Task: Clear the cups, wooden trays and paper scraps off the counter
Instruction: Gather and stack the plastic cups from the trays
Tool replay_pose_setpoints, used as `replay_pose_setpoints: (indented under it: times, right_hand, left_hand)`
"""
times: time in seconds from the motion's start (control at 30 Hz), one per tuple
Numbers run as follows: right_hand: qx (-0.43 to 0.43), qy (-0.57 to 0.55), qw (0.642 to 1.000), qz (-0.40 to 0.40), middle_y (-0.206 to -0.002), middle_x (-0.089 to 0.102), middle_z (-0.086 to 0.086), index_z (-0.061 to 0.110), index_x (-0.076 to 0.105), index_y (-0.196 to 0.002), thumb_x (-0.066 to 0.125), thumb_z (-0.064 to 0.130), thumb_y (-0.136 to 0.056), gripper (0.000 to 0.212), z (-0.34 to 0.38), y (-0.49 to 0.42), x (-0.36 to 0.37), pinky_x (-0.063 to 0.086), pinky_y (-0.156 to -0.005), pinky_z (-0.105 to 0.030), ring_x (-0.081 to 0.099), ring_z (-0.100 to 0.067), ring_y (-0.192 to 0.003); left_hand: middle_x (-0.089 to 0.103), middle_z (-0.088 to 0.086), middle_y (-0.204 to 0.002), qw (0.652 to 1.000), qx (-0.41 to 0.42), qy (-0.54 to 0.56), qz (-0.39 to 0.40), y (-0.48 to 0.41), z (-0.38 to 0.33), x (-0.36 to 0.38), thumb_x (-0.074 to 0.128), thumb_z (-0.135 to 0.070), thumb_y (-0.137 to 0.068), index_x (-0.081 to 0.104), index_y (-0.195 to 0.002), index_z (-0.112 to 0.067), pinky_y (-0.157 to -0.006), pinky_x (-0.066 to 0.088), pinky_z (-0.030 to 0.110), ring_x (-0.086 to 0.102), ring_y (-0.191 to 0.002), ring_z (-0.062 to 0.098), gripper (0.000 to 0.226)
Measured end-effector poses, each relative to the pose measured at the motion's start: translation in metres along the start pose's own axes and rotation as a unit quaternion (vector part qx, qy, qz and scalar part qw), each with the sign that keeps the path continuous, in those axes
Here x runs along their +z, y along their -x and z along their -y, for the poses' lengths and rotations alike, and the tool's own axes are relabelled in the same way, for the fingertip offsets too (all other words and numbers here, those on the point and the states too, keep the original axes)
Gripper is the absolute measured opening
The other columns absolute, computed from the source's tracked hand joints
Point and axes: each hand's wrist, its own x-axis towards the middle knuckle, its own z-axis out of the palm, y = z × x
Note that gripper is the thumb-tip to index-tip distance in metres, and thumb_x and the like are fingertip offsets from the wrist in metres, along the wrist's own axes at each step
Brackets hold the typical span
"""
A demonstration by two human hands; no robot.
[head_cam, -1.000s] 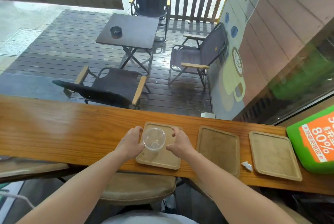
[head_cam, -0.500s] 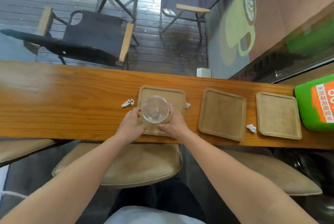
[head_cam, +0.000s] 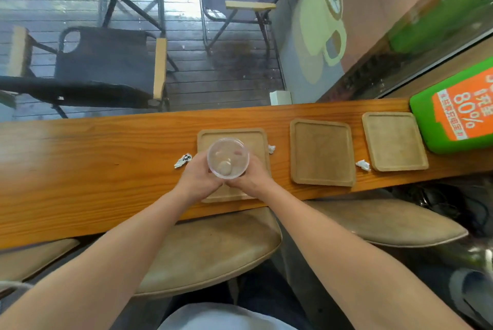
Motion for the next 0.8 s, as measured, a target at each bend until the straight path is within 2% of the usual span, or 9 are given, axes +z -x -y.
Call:
replay_pose_setpoints:
  times: [0.1,0.23,0.33,0.43,0.5,0.57,0.67,0.8]
  right_hand:
    - [0.027,0.001,1.000,0.006,-0.124,0.062,0.001,0.023,0.056,-0.128,0.083,0.019,-0.067,0.066,0.012,0.020,-0.017,0.051,-0.096,-0.042,0.059,-0.019,-0.113]
    - [0.032,-0.017,0.999,-0.032,-0.116,0.065,0.003,0.026,0.060,-0.122,0.079,0.017,-0.067,0.059,0.025,0.047,-0.048,0.052,-0.093,-0.043,0.061,-0.016,-0.107]
    - [0.038,-0.046,0.995,-0.083,-0.113,0.065,0.004,0.025,0.060,-0.121,0.079,0.017,-0.068,0.057,0.029,0.070,-0.071,0.053,-0.093,-0.043,0.061,-0.015,-0.105]
    - [0.031,-0.080,0.989,-0.122,-0.117,0.065,0.002,0.023,0.058,-0.126,0.082,0.019,-0.073,0.057,0.022,0.094,-0.096,0.054,-0.094,-0.043,0.062,-0.016,-0.109]
    - [0.034,-0.118,0.982,-0.146,-0.120,0.064,0.001,0.023,0.055,-0.129,0.084,0.023,-0.074,0.062,0.015,0.111,-0.111,0.054,-0.095,-0.042,0.062,-0.015,-0.110]
    - [0.038,-0.139,0.974,-0.175,-0.121,0.064,0.001,0.024,0.053,-0.131,0.084,0.024,-0.075,0.064,0.006,0.131,-0.126,0.054,-0.096,-0.042,0.062,-0.015,-0.111]
    - [0.027,-0.148,0.962,-0.230,-0.123,0.062,0.003,0.026,0.052,-0.128,0.084,0.020,-0.075,0.062,-0.009,0.160,-0.148,0.052,-0.099,-0.042,0.060,-0.015,-0.114]
    - [0.030,-0.134,0.939,-0.315,-0.131,0.057,0.006,0.026,0.040,-0.142,0.085,0.030,-0.073,0.082,-0.033,0.207,-0.182,0.051,-0.098,-0.035,0.057,-0.014,-0.119]
  left_hand:
    - [0.061,-0.033,-0.099,0.999,0.039,-0.007,0.025,0.008,-0.024,-0.008,0.083,-0.030,-0.065,0.054,-0.105,-0.055,-0.078,0.044,0.009,0.057,-0.096,-0.016,0.055]
    - [0.056,-0.032,-0.101,0.995,0.089,-0.009,0.053,0.009,-0.060,-0.008,0.085,-0.018,-0.066,0.052,-0.103,-0.052,-0.072,0.040,0.001,0.053,-0.095,-0.020,0.060]
    - [0.057,-0.026,-0.104,0.989,0.117,-0.008,0.085,0.008,-0.091,0.001,0.086,-0.025,-0.068,0.053,-0.114,-0.043,-0.070,0.041,0.005,0.054,-0.094,-0.012,0.059]
    - [0.063,-0.022,-0.106,0.980,0.163,0.006,0.116,0.010,-0.124,0.017,0.086,-0.028,-0.070,0.054,-0.110,-0.048,-0.071,0.045,0.007,0.059,-0.097,-0.009,0.055]
    - [0.064,-0.018,-0.110,0.974,0.179,0.016,0.136,0.012,-0.144,0.031,0.086,-0.030,-0.072,0.057,-0.116,-0.039,-0.080,0.049,0.017,0.062,-0.100,0.001,0.054]
    - [0.065,-0.015,-0.111,0.969,0.197,0.015,0.145,0.017,-0.163,0.049,0.085,-0.031,-0.072,0.059,-0.118,-0.033,-0.081,0.051,0.024,0.062,-0.101,0.007,0.052]
    - [0.063,-0.016,-0.113,0.962,0.221,0.010,0.161,0.025,-0.192,0.077,0.083,-0.040,-0.071,0.056,-0.119,-0.038,-0.081,0.051,0.024,0.061,-0.101,0.005,0.055]
    - [0.060,-0.019,-0.112,0.949,0.252,0.005,0.189,0.047,-0.236,0.118,0.081,-0.043,-0.074,0.048,-0.124,-0.041,-0.083,0.055,0.031,0.063,-0.101,0.010,0.061]
